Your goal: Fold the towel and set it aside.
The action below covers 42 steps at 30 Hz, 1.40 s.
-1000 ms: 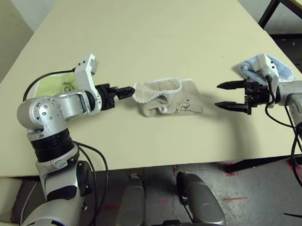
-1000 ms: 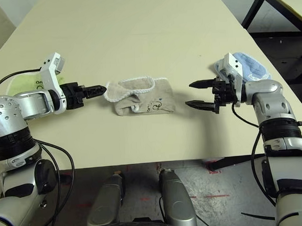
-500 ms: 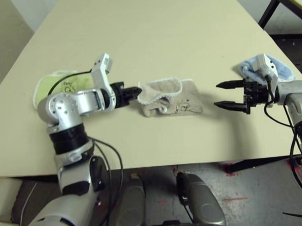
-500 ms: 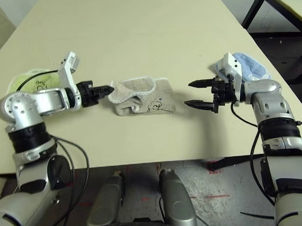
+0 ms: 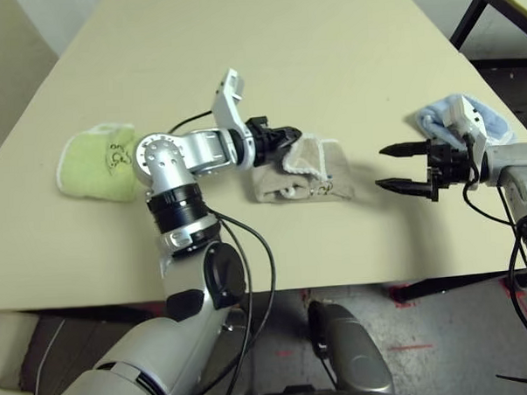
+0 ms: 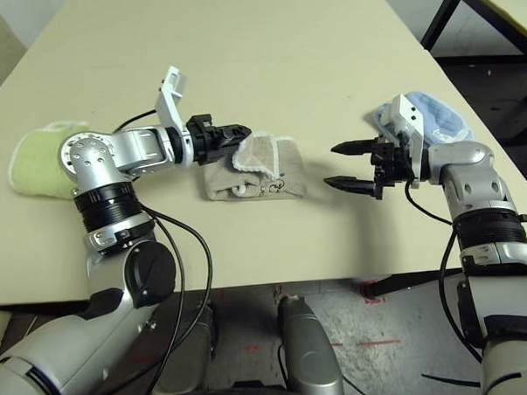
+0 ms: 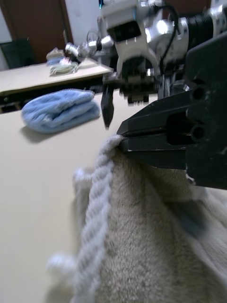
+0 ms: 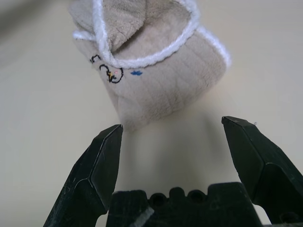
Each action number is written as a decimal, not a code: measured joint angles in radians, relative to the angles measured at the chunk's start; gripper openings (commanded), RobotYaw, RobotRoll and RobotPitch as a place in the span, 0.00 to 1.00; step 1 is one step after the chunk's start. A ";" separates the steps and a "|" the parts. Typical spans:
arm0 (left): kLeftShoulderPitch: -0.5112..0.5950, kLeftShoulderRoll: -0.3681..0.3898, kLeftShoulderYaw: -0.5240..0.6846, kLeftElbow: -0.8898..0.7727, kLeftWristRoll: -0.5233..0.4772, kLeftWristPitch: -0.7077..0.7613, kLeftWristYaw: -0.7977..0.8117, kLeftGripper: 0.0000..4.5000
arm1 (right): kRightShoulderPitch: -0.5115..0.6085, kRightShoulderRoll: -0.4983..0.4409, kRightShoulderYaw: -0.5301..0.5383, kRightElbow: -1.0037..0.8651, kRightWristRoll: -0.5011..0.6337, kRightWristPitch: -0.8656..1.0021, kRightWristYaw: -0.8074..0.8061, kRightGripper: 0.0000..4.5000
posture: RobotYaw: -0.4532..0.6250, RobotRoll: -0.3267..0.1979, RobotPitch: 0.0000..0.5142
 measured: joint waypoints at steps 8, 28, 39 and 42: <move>-0.039 -0.011 -0.015 0.176 0.038 -0.191 0.048 0.01 | 0.024 0.000 -0.001 -0.035 0.008 0.001 -0.014 1.00 | 0.48 0.62 0.24; -0.068 0.025 -0.059 -0.231 -0.143 0.013 0.116 0.99 | 0.058 0.010 0.001 -0.071 0.020 0.017 -0.028 1.00 | 0.51 0.62 0.26; 0.138 0.146 -0.194 -0.297 -0.135 0.021 -0.016 0.99 | 0.007 0.027 0.006 -0.009 0.004 -0.005 -0.006 1.00 | 0.54 0.62 0.23; 0.141 0.064 -0.230 -0.306 -0.117 0.009 -0.016 0.99 | -0.016 0.032 0.008 0.005 -0.004 -0.016 0.000 1.00 | 0.54 0.62 0.22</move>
